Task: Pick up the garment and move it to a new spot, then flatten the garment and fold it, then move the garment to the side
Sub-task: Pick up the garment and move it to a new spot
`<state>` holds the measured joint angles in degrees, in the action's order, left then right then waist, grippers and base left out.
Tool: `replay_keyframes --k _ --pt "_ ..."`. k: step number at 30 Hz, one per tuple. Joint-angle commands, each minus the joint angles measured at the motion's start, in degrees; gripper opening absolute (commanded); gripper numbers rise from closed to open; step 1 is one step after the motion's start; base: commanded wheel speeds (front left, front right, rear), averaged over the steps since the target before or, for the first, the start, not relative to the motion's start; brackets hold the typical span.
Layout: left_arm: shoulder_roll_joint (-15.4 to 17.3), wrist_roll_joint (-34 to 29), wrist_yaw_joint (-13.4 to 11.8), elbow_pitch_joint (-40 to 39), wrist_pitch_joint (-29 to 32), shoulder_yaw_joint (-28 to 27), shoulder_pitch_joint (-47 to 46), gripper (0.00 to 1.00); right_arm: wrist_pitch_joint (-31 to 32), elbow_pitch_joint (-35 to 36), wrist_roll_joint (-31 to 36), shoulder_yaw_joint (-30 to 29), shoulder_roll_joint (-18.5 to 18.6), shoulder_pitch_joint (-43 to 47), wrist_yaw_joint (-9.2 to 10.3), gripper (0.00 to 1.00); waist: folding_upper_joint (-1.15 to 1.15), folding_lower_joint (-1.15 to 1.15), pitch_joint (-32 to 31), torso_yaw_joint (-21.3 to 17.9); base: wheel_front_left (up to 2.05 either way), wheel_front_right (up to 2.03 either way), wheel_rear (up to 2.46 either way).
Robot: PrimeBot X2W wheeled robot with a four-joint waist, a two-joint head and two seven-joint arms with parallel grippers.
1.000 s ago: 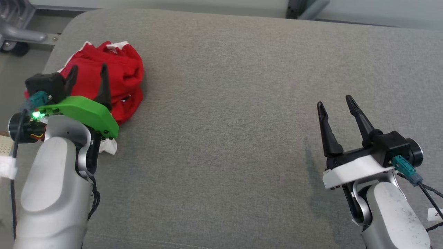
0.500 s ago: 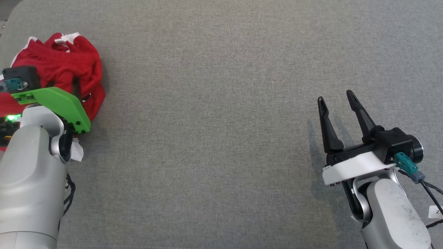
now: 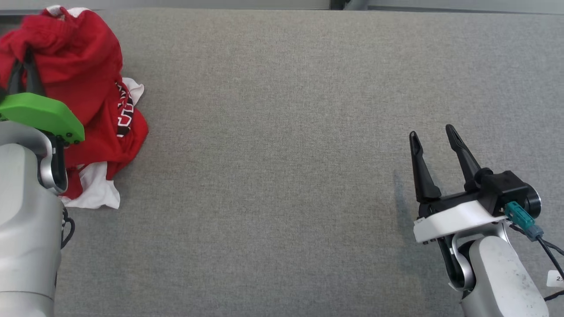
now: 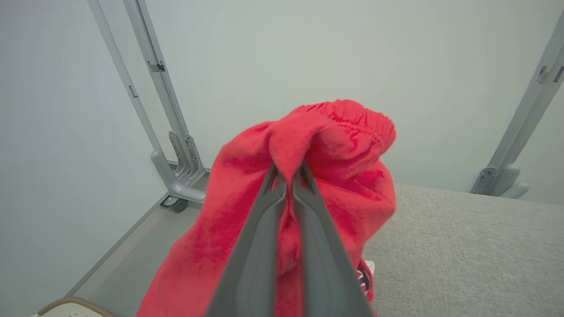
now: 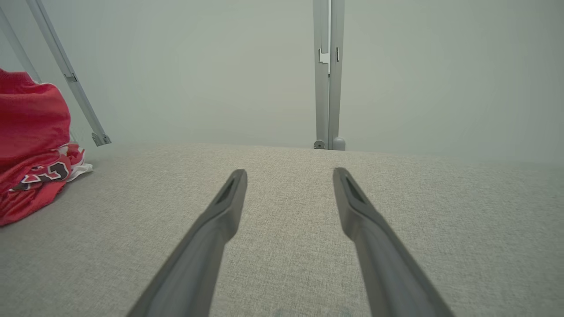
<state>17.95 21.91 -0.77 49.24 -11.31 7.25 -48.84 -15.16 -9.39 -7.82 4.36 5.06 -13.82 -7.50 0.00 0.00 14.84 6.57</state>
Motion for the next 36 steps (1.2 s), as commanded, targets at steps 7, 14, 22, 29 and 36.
replay_keyframes --k 7,14,22,29,36 --pt "1.03 -0.46 -2.48 -14.51 -3.07 -1.18 10.2 0.0 -0.17 0.09 0.11 -1.13 -1.24 3.64 0.02 1.0 0.0 0.0 -7.56 -0.75 0.0 0.0 0.0" --pt "1.0 -1.31 -7.18 -33.07 -2.31 -1.89 23.15 0.0 -0.17 0.66 -0.18 -1.7 -1.81 6.03 0.02 1.0 0.0 0.0 -10.53 -2.13 0.0 0.0 0.0" --pt "-0.07 -3.45 -11.88 -54.29 2.48 0.72 35.82 0.0 -0.17 1.98 -0.54 -2.4 -2.08 6.99 0.02 1.0 0.0 0.0 -10.22 -5.66 0.0 0.0 0.0" --pt "-2.11 -5.82 -11.54 -58.68 6.01 6.74 35.05 0.0 -0.17 2.77 -3.22 -1.14 -2.11 5.11 0.02 1.0 0.0 0.0 -7.72 -12.27 0.0 0.0 0.0" --pt "-5.25 -7.04 -7.45 -50.53 8.09 14.56 29.51 0.0 -0.17 2.7 -4.57 -0.66 -2.13 3.93 0.01 1.0 0.0 0.0 -4.67 -19.61 0.0 0.0 0.0"
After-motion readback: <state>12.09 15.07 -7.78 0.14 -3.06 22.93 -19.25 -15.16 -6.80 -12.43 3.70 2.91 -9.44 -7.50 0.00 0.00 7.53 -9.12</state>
